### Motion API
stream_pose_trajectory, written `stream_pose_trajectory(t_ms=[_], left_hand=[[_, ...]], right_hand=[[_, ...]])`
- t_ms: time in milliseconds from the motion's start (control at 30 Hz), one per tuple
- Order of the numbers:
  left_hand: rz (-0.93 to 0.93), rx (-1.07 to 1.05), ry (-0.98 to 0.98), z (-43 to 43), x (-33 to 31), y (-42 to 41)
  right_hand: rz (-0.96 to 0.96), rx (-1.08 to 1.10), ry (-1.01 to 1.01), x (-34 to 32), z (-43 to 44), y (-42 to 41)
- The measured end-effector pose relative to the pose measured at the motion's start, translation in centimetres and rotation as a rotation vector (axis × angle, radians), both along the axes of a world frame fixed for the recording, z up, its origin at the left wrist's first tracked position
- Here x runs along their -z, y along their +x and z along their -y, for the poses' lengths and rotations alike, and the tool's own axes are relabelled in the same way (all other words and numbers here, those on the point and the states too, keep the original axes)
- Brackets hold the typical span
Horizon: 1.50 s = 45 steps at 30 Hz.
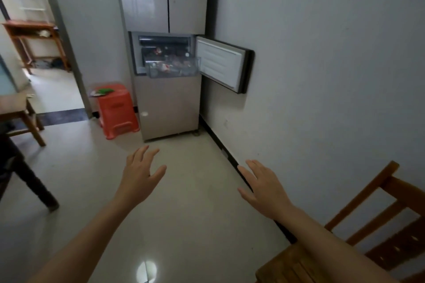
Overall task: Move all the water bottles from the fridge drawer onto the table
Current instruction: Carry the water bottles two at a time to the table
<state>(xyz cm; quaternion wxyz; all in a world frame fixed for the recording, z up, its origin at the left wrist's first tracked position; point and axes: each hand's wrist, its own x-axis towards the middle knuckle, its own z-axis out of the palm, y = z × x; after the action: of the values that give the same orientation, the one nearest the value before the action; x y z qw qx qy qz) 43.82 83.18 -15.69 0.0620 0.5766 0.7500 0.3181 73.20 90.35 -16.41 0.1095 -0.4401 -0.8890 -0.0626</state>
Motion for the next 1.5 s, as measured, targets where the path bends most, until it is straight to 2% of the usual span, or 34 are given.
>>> stream_pose_trajectory(t_ms=[300,367,500,667,733,933,1033,1233,1500], left_hand=[[0.020,0.036,0.066,-16.2,-1.0,-4.8],[0.018,0.035,0.055,-19.0,-0.7,-5.2],[0.028,0.040,0.032,-23.9,0.1,-5.1],[0.037,0.008,0.021,-30.8,0.6,-3.9],[0.041,-0.007,0.049,-33.4,0.2,-3.5],[0.024,-0.118,0.146,-40.1,-1.6,-3.7],[0.024,-0.152,0.129,-42.1,-1.3,-4.3],[0.033,-0.257,0.101,-45.6,-1.0,-7.8],[0.039,-0.358,0.129,-53.7,-0.6,-17.2]], right_hand=[[-0.054,0.083,0.012,-1.1,-16.6,-5.1],[-0.115,0.137,-0.023,-0.3,-19.2,-5.3],[-0.110,0.171,-0.140,0.8,-23.6,-5.1],[-0.149,0.123,-0.151,0.4,-31.6,-4.6],[-0.191,0.079,-0.091,0.0,-35.3,-4.6],[-0.175,-0.056,-0.081,-2.4,-44.3,-6.4],[-0.189,-0.100,-0.134,-2.1,-47.5,-7.7],[-0.220,-0.219,-0.205,-1.6,-53.3,-13.2],[-0.221,-0.315,-0.171,-2.1,-63.0,-23.7]])
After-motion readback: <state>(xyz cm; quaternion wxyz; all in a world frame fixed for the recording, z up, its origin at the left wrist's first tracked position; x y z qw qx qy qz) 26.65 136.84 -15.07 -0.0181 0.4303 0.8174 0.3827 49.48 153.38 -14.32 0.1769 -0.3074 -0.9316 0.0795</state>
